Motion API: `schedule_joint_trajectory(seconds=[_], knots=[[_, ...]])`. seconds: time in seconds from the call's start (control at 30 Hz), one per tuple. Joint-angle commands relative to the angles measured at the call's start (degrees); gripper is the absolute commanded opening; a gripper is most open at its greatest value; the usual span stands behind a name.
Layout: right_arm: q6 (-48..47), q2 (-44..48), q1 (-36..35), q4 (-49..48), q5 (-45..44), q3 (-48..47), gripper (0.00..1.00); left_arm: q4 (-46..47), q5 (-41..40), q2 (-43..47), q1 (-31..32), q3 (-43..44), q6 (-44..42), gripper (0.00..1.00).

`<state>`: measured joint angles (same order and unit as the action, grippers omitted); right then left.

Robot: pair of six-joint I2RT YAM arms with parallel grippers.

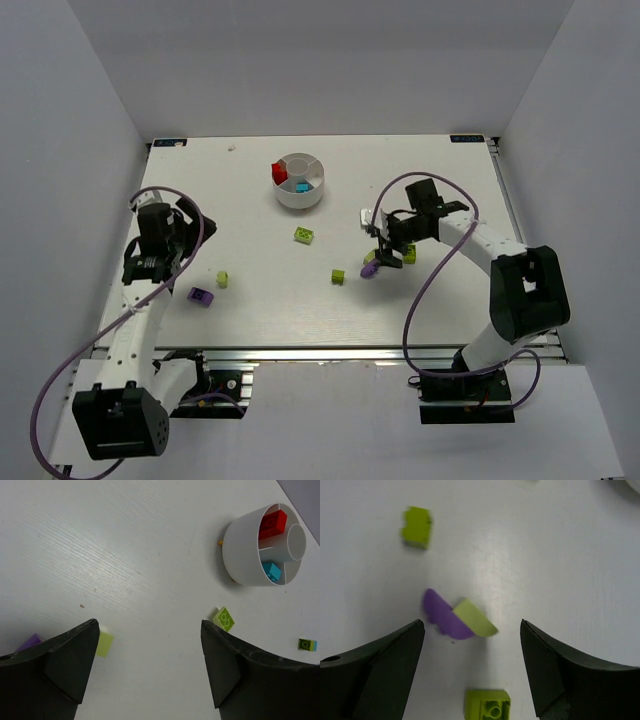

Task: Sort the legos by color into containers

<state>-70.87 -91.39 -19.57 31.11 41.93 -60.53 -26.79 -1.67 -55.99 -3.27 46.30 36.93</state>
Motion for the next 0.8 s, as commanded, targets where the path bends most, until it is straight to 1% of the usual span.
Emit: schedule_joint_trajectory(seconds=[0.0, 0.07, 0.1, 0.17, 0.2, 0.3, 0.37, 0.43, 0.47, 0.5, 0.57, 0.77], knots=[[27.32, -2.38, 4.17, -18.7, -11.5, -5.37, 0.81, -1.26, 1.67, 4.12, -0.34, -2.97, 2.88, 0.9], [35.93, -4.58, 6.38, -20.22, -14.67, -7.75, 0.81, -0.11, 4.56, 5.09, -0.25, -5.16, 4.46, 0.89], [37.81, -4.93, 8.56, -20.56, -15.12, -8.8, 0.81, 1.11, 5.01, 5.45, -0.34, -5.52, 4.9, 0.88], [41.41, -4.93, 10.51, -22.14, -15.39, -8.73, 0.82, 2.52, 6.5, 5.8, -0.34, -6.48, 5.35, 0.88], [42.47, -4.76, 11.91, -22.84, -15.82, -8.55, 0.84, 4.18, 8.42, 5.71, -0.42, -6.66, 5.26, 0.87], [44.58, -4.84, 14.11, -23.2, -17.67, -8.64, 0.89, 8.05, 12.73, 4.92, -0.42, -7.63, 5.26, 0.87], [47.91, -5.81, 14.82, -24.95, -23.8, -9.16, 0.89, 9.9, 15.11, 3.61, -0.34, -8.42, 5.87, 0.87], [50.38, -8.52, 16.14, -22.95, -25.58, -12.48, 0.89, 12.19, 17.92, 2.47, -0.42, -8.77, 6.4, 0.87], [52.22, -9.41, 16.49, -22.68, -29.33, -13.37, 0.9, 12.8, 18.8, 1.42, -0.42, -9.04, 7.19, 0.87], [54.33, -10.37, 16.93, -21.63, -31.28, -14.43, 0.89, 14.03, 19.68, 0.97, -0.34, -9.39, 7.54, 0.87], [54.87, -12.93, 17.11, -19.87, -34.79, -16.97, 0.89, 15.53, 21.97, 0.27, -0.34, -9.91, 8.68, 0.87], [54.17, -16.0, 17.11, -21.71, -39.9, -16.64, 0.89, 19.4, 25.48, -0.79, -0.34, -11.41, 9.74, 0.87]])
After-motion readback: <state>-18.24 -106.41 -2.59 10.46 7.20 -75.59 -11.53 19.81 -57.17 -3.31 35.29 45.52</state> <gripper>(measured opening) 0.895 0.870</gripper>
